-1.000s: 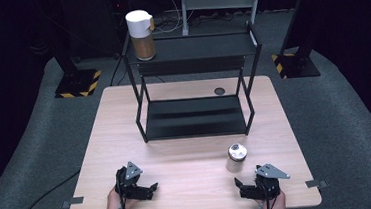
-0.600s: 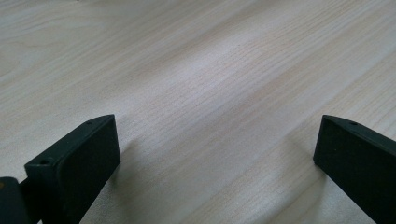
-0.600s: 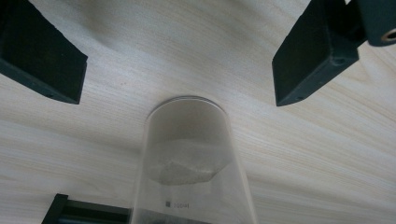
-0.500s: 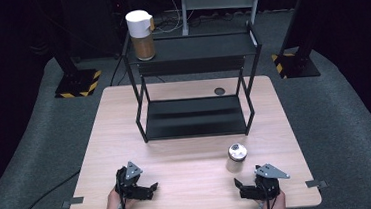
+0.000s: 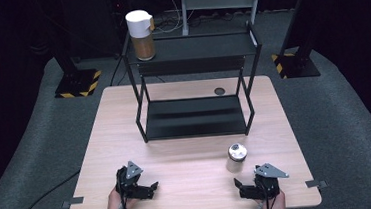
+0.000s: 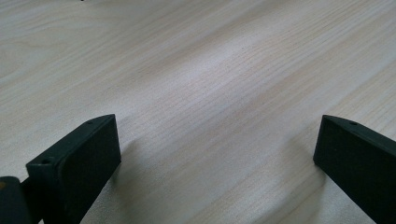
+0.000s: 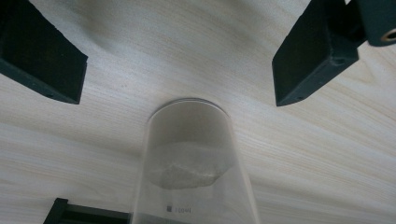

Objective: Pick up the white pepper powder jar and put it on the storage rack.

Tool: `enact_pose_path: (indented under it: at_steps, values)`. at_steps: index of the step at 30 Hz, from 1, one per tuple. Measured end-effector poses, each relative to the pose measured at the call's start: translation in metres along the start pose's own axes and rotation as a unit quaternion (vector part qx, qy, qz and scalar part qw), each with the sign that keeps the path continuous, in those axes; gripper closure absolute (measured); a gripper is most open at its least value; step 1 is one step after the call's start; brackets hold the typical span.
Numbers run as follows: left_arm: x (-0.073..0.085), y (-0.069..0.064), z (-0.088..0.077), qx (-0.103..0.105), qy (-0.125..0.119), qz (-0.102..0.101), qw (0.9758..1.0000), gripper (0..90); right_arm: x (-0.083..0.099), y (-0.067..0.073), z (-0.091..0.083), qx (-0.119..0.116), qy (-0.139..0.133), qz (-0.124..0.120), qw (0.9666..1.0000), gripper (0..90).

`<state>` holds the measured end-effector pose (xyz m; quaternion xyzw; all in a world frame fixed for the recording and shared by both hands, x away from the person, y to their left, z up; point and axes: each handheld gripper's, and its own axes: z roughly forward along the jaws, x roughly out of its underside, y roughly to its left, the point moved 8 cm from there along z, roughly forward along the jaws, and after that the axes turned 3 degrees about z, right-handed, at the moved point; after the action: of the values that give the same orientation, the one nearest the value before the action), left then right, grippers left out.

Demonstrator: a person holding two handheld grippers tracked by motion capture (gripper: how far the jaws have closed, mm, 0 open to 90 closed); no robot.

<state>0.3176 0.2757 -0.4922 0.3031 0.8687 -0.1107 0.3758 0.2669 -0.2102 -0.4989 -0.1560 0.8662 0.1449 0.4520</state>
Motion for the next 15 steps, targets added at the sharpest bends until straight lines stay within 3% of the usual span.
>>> enact_pose_path:
  at_steps: [5, 12, 15]
  values:
    - [0.000, 0.000, 0.000, -0.004, 0.001, -0.003, 1.0000, 0.0, -0.001, 0.004, 0.001, 0.013, 0.005, -0.009, 0.9999, 2.2]
    - [0.000, 0.000, 0.000, -0.005, 0.001, -0.003, 1.0000, 0.1, -0.011, 0.014, 0.008, 0.046, 0.040, -0.034, 0.9975, 0.0]
    - [0.000, 0.000, 0.000, -0.005, 0.001, -0.004, 1.0000, 0.1, -0.011, 0.017, 0.007, 0.054, 0.027, -0.033, 0.9976, 0.0]
